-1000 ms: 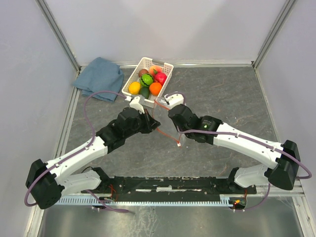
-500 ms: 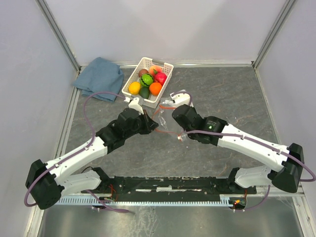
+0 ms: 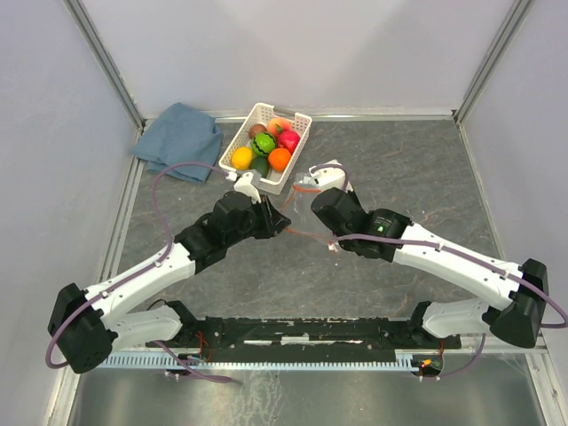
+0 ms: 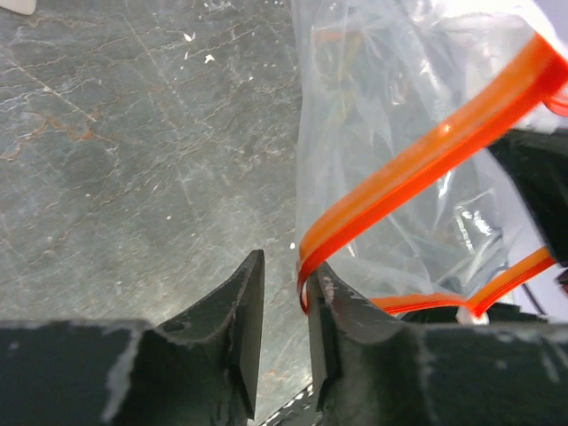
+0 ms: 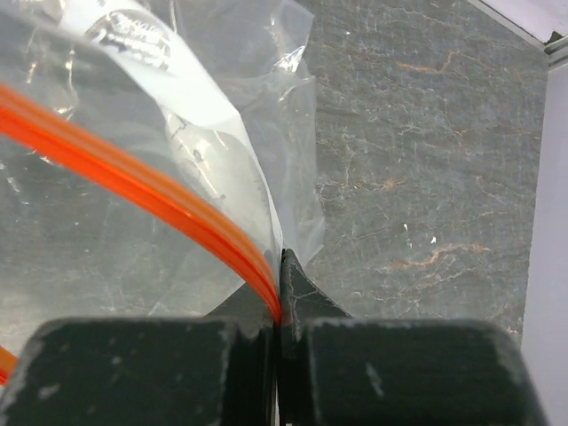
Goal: Place the food in the zip-top bag and seal the zipper
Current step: Open the zipper of the food storage bag at the center of the board, then pick up the fake fruit from the bin.
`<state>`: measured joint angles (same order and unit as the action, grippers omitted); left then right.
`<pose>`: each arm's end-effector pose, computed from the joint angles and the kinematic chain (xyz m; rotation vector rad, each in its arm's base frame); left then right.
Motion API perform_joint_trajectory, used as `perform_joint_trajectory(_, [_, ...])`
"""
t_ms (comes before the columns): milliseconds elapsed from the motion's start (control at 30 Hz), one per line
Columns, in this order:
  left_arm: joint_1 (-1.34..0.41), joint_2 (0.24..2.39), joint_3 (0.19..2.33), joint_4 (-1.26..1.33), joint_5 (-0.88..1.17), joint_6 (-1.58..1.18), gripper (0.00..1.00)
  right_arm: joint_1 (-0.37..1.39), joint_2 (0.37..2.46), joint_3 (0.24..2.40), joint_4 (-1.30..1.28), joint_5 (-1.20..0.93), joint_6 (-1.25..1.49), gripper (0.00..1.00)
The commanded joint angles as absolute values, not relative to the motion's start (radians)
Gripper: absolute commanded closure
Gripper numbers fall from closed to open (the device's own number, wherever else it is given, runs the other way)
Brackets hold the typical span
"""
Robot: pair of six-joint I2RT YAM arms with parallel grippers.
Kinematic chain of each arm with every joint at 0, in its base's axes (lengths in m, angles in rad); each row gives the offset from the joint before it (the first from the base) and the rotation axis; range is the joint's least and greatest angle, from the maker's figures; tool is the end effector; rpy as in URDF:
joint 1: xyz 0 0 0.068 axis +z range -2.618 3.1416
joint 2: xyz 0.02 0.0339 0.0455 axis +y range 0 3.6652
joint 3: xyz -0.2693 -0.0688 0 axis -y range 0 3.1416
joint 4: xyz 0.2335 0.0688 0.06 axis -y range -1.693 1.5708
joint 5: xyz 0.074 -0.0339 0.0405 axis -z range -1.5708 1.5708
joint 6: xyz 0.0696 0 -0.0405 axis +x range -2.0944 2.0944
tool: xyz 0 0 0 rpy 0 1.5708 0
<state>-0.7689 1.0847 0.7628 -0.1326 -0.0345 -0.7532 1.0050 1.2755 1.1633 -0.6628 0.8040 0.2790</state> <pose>0.1912 -0.1816 0.2716 -0.0063 2.1521 -0.8998 0.1858 0.1991 0.3191 -0.3855 2.0468 -0.1821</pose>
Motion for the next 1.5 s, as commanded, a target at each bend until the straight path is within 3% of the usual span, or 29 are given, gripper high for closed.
perform_joint_trajectory(0, [-0.763,1.106,0.857,-0.086,-0.031,-0.697,0.63,0.985,1.300,1.190,-0.632,0.855,0.231,0.98])
perform_joint_trajectory(167, [-0.761,1.117,0.908,-0.108,-0.080,-0.647,0.38,0.935,1.315,1.190,-0.621,0.858,0.206,0.99])
perform_joint_trajectory(300, [-0.743,1.145,0.964,-0.159,-0.138,-0.597,0.27,0.881,1.318,1.182,-0.593,0.820,0.180,0.98])
perform_joint_trajectory(767, [-0.476,1.433,1.177,-0.230,-0.070,-0.584,0.25,0.744,1.387,1.149,-0.473,0.732,0.094,0.98])
perform_joint_trajectory(1167, [-0.423,1.933,1.717,-0.559,-0.192,-0.305,0.18,0.712,1.384,1.100,-0.435,0.679,0.096,0.98])
perform_joint_trajectory(1467, [-0.390,2.123,1.930,-0.683,-0.231,-0.258,0.22,0.700,1.389,1.090,-0.428,0.662,0.098,0.98])
